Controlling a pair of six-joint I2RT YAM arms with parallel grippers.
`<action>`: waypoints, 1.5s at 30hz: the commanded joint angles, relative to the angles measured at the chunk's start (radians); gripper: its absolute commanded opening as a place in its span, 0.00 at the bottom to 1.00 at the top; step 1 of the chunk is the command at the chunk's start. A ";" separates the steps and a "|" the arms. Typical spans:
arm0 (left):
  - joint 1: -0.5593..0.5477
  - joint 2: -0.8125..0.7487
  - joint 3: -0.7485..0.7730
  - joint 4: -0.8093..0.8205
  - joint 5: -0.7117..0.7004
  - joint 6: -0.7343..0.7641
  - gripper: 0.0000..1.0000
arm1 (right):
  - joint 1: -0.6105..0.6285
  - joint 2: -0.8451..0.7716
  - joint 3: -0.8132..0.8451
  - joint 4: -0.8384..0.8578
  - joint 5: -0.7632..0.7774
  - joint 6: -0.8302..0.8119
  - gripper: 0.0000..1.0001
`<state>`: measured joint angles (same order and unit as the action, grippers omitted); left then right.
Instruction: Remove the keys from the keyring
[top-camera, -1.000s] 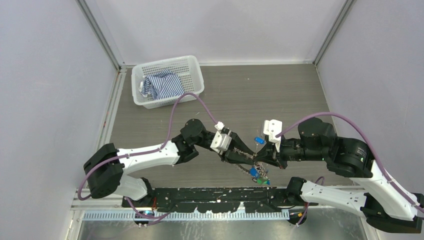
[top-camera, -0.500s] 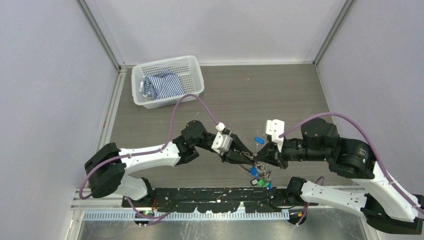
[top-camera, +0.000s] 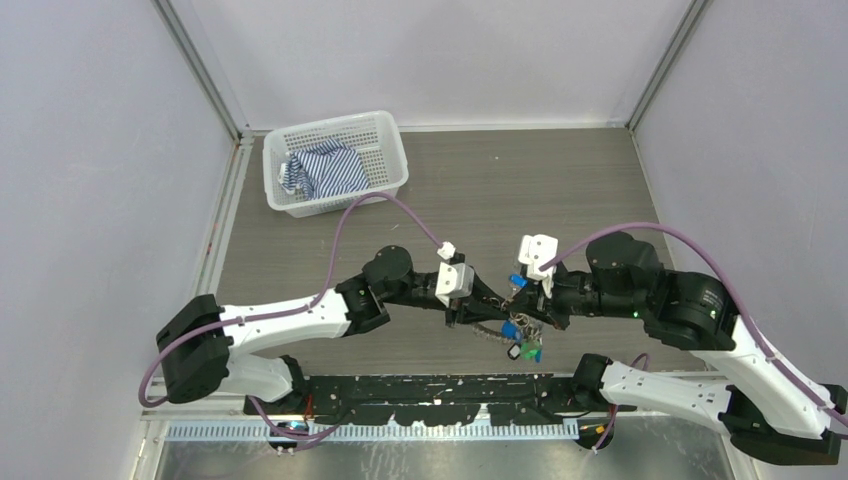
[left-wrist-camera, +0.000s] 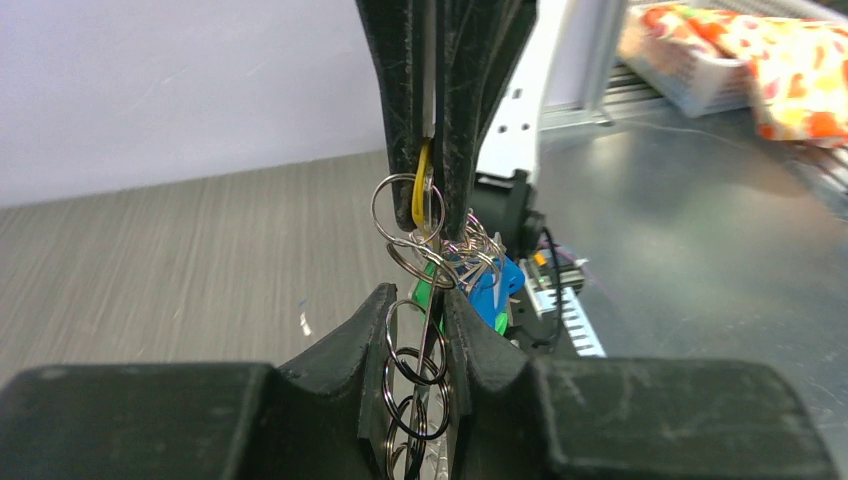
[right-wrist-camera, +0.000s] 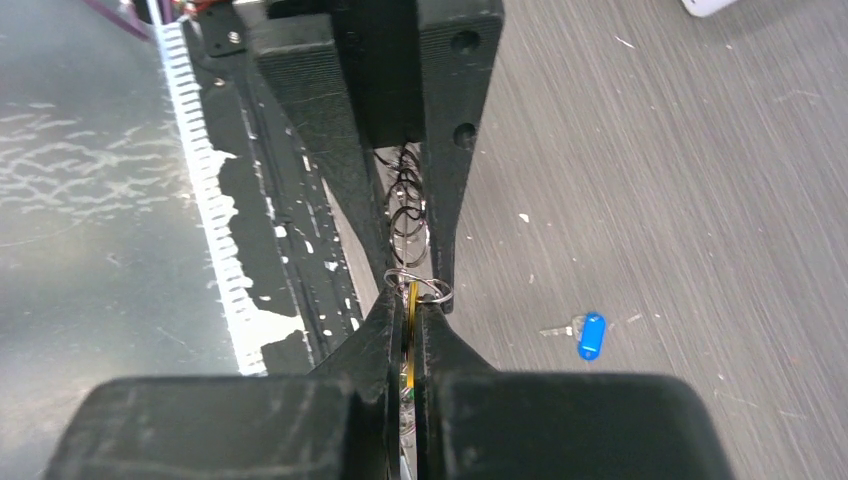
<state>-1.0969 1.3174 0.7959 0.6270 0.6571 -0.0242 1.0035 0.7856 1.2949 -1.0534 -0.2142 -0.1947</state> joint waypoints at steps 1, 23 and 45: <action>-0.004 -0.053 -0.004 -0.092 -0.359 0.092 0.00 | 0.006 0.021 -0.008 0.018 0.006 -0.010 0.01; -0.048 -0.148 -0.076 -0.056 -0.898 0.272 0.01 | 0.006 -0.067 -0.270 0.322 0.116 0.021 0.01; -0.060 -0.415 0.040 -0.543 -0.526 0.192 0.58 | 0.010 -0.166 -0.451 0.709 0.158 -0.284 0.01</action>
<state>-1.1572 0.9699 0.7563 0.2127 -0.0067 0.1909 1.0069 0.6086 0.8444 -0.4995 -0.0624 -0.3897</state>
